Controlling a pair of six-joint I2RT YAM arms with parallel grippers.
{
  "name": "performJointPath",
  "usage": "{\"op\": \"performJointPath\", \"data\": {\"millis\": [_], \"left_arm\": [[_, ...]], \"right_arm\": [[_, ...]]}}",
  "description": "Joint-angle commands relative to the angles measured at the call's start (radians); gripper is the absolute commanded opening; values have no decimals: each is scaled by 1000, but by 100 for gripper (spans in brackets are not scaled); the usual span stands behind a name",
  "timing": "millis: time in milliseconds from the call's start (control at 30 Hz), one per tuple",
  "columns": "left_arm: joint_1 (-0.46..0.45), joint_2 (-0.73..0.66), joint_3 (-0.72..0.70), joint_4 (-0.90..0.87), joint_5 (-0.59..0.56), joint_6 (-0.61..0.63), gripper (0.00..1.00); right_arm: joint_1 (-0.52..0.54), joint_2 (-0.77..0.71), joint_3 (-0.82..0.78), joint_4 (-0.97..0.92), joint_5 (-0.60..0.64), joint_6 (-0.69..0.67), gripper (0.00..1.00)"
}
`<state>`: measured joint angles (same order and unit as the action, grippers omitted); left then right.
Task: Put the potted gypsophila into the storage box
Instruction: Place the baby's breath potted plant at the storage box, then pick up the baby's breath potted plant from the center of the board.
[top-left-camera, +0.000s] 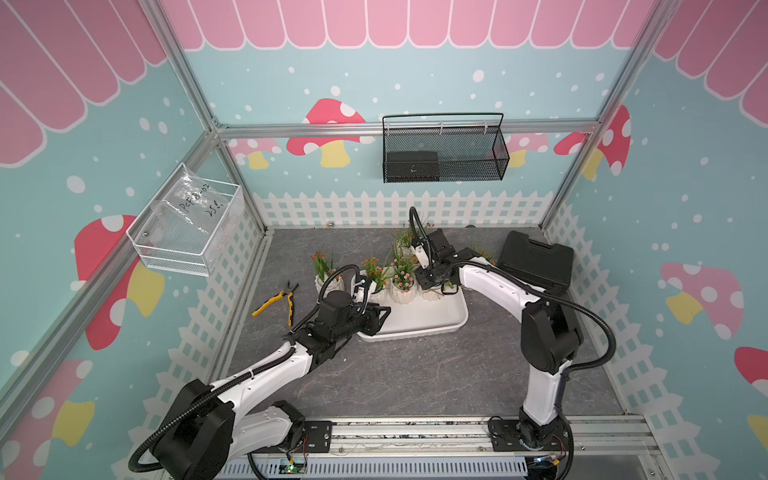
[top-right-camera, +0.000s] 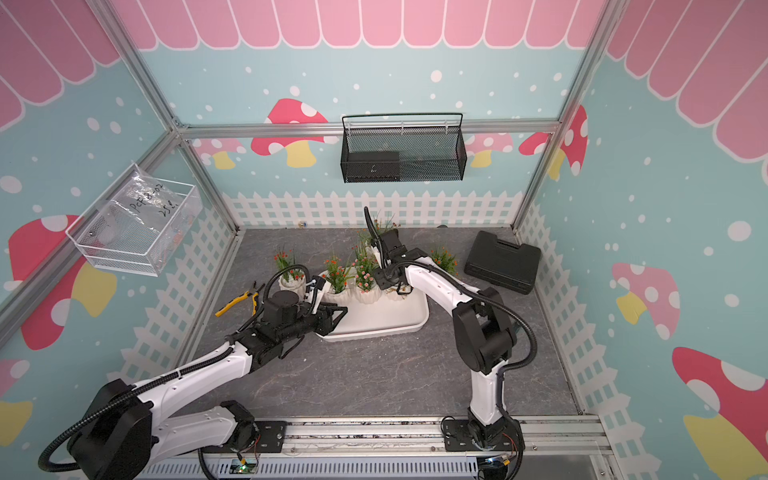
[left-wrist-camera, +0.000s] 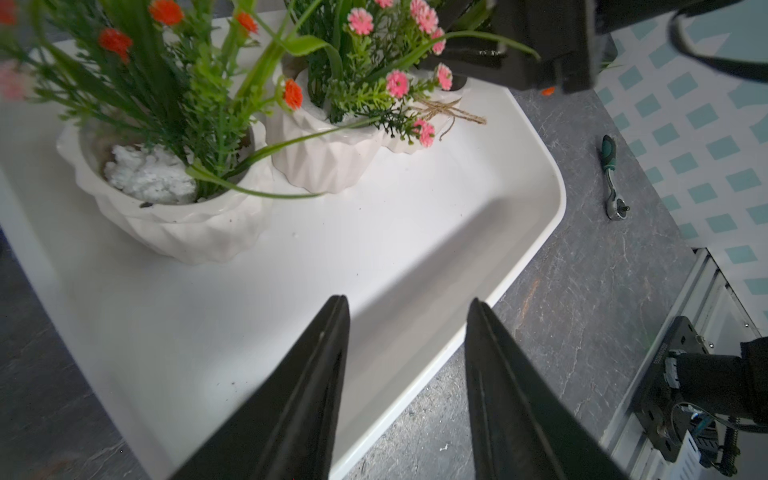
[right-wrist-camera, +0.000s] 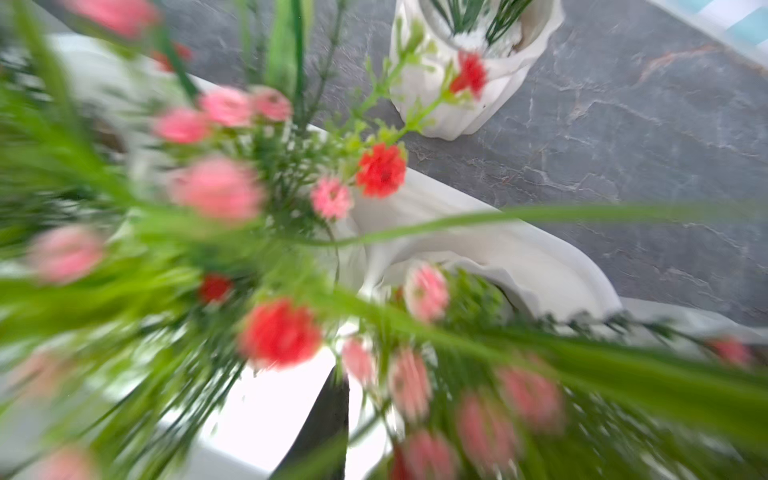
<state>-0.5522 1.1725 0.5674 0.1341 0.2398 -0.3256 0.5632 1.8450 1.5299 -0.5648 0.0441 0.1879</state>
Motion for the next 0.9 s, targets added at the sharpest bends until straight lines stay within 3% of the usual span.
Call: {"op": "performJointPath", "data": {"millis": [0,167,400,533,867], "left_arm": [[-5,-20,13,-9,-18,4,47],[-6,-39,-7,35,10,-8,49],[-6,-90,-63,160,78,-48,52],[-6,-103,-92,235,112,-67,53],[-16,-66,-94,284,190,-31,54]], "right_arm": [[0,-168,-52,50,-38,33,30],[-40,-368,-181,92,-56,73,41],[-253,-564,-396,216,-305,141,49],[-357,-582,-436,217,-367,171,60],[-701,-559,-543,294,-438,231,60]]}}
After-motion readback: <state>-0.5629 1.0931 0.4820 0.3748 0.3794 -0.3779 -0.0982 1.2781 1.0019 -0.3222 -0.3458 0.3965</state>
